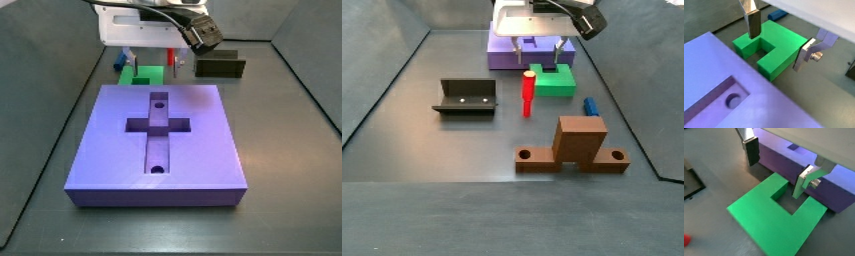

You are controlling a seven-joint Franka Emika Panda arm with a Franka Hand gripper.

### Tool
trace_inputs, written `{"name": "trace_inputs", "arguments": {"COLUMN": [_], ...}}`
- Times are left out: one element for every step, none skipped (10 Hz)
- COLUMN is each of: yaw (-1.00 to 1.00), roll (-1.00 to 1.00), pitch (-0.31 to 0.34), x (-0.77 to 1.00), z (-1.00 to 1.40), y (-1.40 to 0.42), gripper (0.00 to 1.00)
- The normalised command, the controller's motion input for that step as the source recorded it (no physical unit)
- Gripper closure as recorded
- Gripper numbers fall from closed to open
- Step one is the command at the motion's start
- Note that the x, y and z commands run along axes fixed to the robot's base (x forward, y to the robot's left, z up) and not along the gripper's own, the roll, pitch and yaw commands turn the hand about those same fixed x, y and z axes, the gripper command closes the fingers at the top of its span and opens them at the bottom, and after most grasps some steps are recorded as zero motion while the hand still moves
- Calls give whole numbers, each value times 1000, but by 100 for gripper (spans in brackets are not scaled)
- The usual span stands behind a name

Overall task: Pick up the green object. Move up. Place the green object on the fixture. Regrasp the green object. Move to above the board. Insert the green object.
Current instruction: Pick up the green object.

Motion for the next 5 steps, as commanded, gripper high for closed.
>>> {"name": "trace_inputs", "arguments": {"yaw": [-17, 0, 0, 0, 0], "roll": [161, 70, 23, 0, 0], "pitch": [-30, -19, 0, 0, 0], "x": [414, 497, 280, 0, -229], "z": [-411, -317, -209, -140, -97], "y": [-311, -60, 91, 326, 97], "gripper": [0, 0, 0, 0, 0]}}
